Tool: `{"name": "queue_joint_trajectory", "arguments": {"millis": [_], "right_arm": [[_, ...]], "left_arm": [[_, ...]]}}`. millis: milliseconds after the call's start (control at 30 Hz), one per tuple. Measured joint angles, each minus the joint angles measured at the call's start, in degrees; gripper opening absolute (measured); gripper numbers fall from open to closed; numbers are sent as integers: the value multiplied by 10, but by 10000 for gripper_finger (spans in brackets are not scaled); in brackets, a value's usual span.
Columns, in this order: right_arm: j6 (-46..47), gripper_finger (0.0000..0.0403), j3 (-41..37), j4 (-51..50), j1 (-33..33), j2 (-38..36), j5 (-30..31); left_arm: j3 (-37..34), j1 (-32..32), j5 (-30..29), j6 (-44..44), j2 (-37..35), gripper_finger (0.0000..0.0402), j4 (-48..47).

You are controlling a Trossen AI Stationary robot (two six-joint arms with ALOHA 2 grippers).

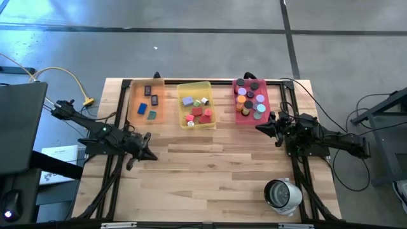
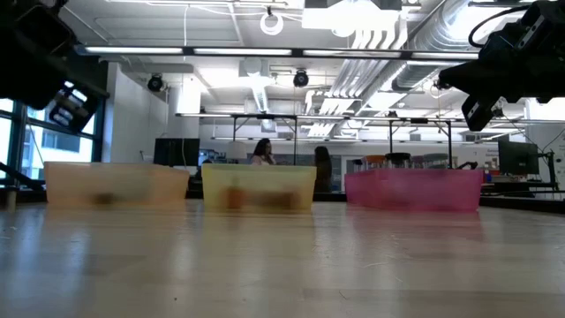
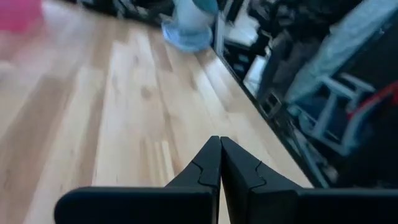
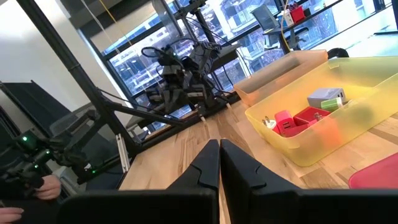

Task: Pick & Place Office items
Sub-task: Return to Home Position

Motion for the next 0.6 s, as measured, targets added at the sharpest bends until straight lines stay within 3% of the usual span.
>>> {"name": "queue_joint_trajectory", "arguments": {"millis": [100,267,467,600], "right_arm": [[0,2,0,0,0,0,0],[0,2,0,0,0,0,0],[0,2,0,0,0,0,0],[0,2,0,1,0,0,0]], "left_arm": [[-16,0,-11,-14,0,0,37],[-17,0,36,-21,6,0,9],[-18,17,-19,-30,27,0,11],[-18,40,-40,32,41,0,17]]}}
